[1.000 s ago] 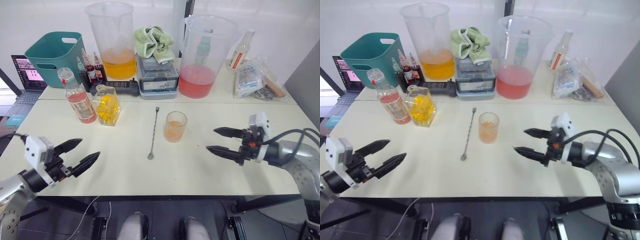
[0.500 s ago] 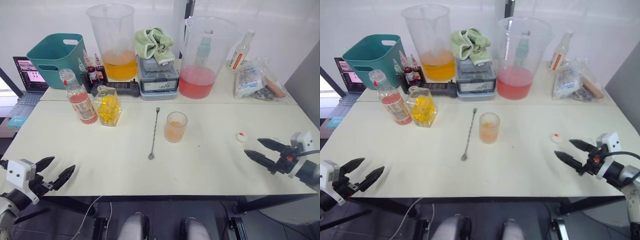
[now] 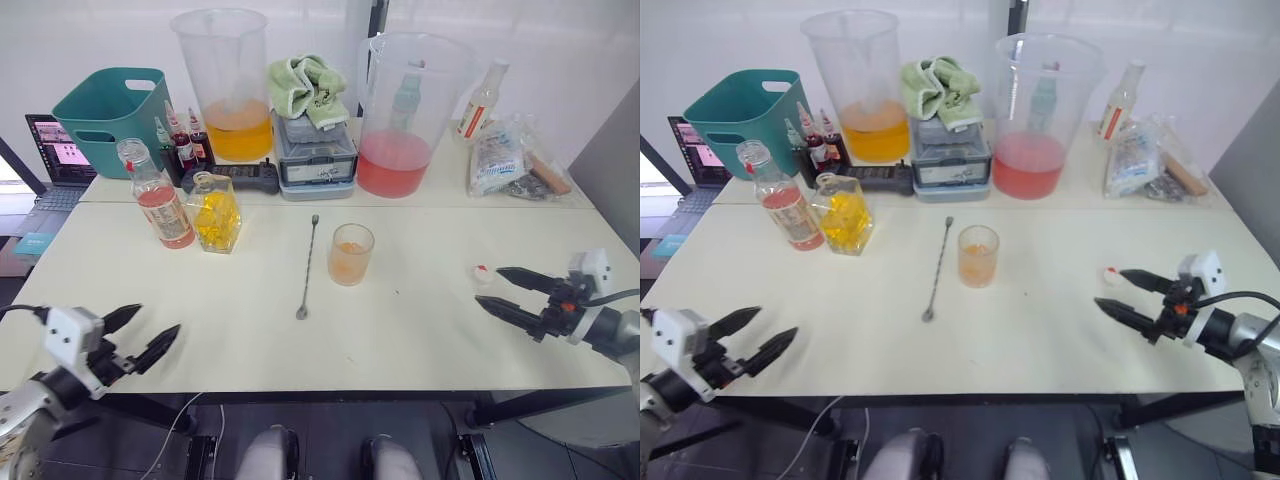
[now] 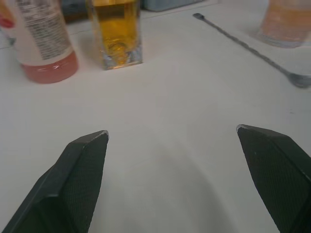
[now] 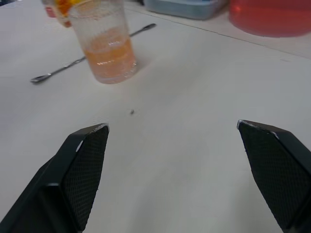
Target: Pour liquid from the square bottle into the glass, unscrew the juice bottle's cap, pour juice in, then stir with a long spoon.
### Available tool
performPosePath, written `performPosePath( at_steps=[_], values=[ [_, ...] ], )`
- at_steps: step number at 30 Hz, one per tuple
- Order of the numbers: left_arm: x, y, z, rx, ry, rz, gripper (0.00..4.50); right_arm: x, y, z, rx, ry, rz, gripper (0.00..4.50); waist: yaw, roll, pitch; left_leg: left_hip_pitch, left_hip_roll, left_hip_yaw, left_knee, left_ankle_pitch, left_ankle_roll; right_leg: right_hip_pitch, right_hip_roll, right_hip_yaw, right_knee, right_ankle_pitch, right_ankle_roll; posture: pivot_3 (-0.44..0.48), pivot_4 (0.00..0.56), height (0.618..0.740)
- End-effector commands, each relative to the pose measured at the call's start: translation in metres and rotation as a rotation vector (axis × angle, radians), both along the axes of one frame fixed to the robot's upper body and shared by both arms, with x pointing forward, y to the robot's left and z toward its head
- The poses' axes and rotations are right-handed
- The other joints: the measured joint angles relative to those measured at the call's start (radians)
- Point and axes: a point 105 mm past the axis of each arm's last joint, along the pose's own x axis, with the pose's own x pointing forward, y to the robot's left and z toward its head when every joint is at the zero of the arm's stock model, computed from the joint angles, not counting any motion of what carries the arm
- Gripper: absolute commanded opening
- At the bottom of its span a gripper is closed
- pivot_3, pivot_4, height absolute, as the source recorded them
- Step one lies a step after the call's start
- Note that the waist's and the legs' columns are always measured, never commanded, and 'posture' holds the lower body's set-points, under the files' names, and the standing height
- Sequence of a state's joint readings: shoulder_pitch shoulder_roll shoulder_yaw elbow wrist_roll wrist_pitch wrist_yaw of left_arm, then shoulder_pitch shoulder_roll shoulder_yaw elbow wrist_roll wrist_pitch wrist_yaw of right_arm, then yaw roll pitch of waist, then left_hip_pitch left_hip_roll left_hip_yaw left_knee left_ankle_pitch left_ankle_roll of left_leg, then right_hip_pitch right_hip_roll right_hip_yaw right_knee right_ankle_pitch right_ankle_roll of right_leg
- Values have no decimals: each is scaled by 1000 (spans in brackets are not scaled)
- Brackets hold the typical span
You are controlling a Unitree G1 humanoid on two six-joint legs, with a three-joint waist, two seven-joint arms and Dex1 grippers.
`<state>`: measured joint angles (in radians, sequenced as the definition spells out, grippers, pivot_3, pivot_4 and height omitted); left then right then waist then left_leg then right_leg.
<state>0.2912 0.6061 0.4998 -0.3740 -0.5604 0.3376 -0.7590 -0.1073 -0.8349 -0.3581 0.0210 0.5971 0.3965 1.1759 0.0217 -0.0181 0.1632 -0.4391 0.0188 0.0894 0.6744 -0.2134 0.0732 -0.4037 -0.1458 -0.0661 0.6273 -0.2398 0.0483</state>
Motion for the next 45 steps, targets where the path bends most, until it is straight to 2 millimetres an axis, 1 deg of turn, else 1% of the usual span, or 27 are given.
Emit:
performPosePath(
  at_steps=[1, 4, 7, 9, 10, 11, 13, 16, 18, 21, 24, 27, 30, 33, 36, 38, 39, 40, 42, 43, 45],
  values=[
    [8, -30, 18, -9, -55, -44, 4468, -5, 21, 21, -9, -33, 110, 4500, 0, 0, 0, 0, 0, 0, 0, 0, 0, 0, 0, 0, 0, 0, 0, 0, 150, 736],
    [22, -53, 27, -48, -91, -9, 4468, -11, 39, 29, -20, -34, 198, 4500, 3, 1, 0, 0, -1, 0, 0, 0, 1, 0, 0, 0, 1, 0, 0, 0, 150, 736],
    [25, -60, 29, -59, -96, 5, 4468, -13, 44, 31, -21, -31, 216, 4500, 3, 0, 0, 0, -1, 0, 1, 0, 1, 1, 0, 0, 1, 1, 1, 0, 150, 736],
    [36, -92, 28, -109, -68, -17, 4468, -17, 50, 32, -28, -37, 261, 4500, 9, 1, -1, 0, -1, 0, 1, 0, 2, 1, 1, 0, 1, 1, 1, 0, 150, 736],
    [42, -104, 28, -114, -58, -15, 4468, -19, 52, 32, -30, -39, 276, 4500, 16, 1, -1, 0, -3, 0, 1, 0, 2, 1, 0, 0, 1, 1, 2, 0, 150, 736],
    [46, -112, 26, -122, -47, -10, 4468, -20, 53, 32, -31, -41, 285, 4500, 21, 1, 0, 0, -3, -1, 2, 0, 2, 2, 0, 0, 1, 1, 3, 0, 150, 736],
    [53, -119, 22, -146, -17, 26, 4468, -21, 55, 32, -34, -47, 292, 4500, 24, 1, -1, 0, -3, -1, 4, 0, 2, 3, 1, 0, 1, 1, 4, 0, 150, 736],
    [56, -142, 18, -160, 10, 3, 4468, -24, 59, 31, -39, -49, 298, 4500, 21, 1, -1, 0, -3, -1, 4, 0, 2, 3, 1, 0, 1, 1, 4, 0, 150, 736],
    [58, -148, 14, -134, 21, 8, 4468, -25, 60, 30, -45, -48, 298, 4500, 21, 1, 0, 0, -3, -1, 4, 0, 3, 3, 1, 0, 1, 1, 4, 0, 150, 736],
    [67, -150, 7, -114, 47, 60, 4468, -28, 64, 30, -50, -50, 301, 4500, 21, 1, 0, 0, -3, -2, 4, 0, 2, 3, 2, 0, 1, 1, 4, 0, 150, 736],
    [75, -164, 1, -97, 64, 58, 4468, -30, 71, 32, -51, -57, 305, 4500, 24, 1, 0, 0, -3, -2, 4, 0, 2, 3, 2, 1, 1, 1, 4, 0, 150, 736],
    [77, -170, -4, -88, 75, 61, 4468, -30, 74, 34, -50, -59, 305, 4500, 25, 1, 0, 0, -4, -2, 4, 0, 3, 3, 2, 1, 1, 1, 4, 0, 150, 736],
    [92, -188, -20, -21, 103, 42, 4468, -30, 80, 41, -57, -80, 311, 4500, 28, 1, 0, 0, -4, -2, 4, 0, 3, 3, 2, 1, 1, 1, 4, 0, 150, 736],
    [103, -199, -30, 6, 127, 38, 4468, -29, 82, 44, -60, -87, 308, 4500, 28, 1, 0, 0, -4, -2, 4, 0, 3, 3, 2, 1, 1, 1, 4, 0, 150, 736],
    [112, -208, -42, 48, 146, 39, 3647, -30, 83, 45, -67, -87, 304, 4500, 32, 1, 0, 0, -4, -3, 4, 0, 3, 3, 2, 0, 1, 1, 4, 0, 150, 736],
    [117, -210, -50, 74, 160, 52, 2954, -30, 82, 45, -72, -90, 295, 4500, 35, 1, 0, 0, -4, -3, 4, 0, 3, 4, 1, 0, 1, 1, 4, 0, 150, 736],
    [119, -210, -55, 89, 175, 59, 2640, -30, 81, 45, -75, -91, 291, 4500, 39, 1, 0, 0, -4, -3, 5, 0, 3, 4, 1, 0, 1, 1, 4, 0, 150, 736],
    [120, -209, -59, 92, 193, 71, 2209, -30, 81, 46, -76, -91, 288, 4500, 41, 1, 0, 0, -4, -3, 5, 0, 3, 5, 1, 0, 1, 1, 4, 0, 150, 736],
    [120, -207, -61, 109, 198, 75, 1752, -30, 80, 45, -78, -91, 286, 4500, 46, 1, -1, 0, -4, -3, 6, 0, 3, 6, 1, -1, 1, 1, 4, 0, 150, 736],
    [120, -206, -61, 115, 196, 75, 1319, -30, 80, 45, -79, -91, 285, 4500, 47, 1, -1, 1, -4, -3, 6, 0, 3, 7, 1, -1, 1, 1, 4, 0, 150, 736],
    [118, -198, -63, 130, 205, 87, 630, -30, 79, 45, -79, -91, 282, 4500, 46, 1, -1, 2, -4, -3, 6, 0, 3, 8, 0, -1, 0, 1, 4, 0, 150, 736]
  ],
)
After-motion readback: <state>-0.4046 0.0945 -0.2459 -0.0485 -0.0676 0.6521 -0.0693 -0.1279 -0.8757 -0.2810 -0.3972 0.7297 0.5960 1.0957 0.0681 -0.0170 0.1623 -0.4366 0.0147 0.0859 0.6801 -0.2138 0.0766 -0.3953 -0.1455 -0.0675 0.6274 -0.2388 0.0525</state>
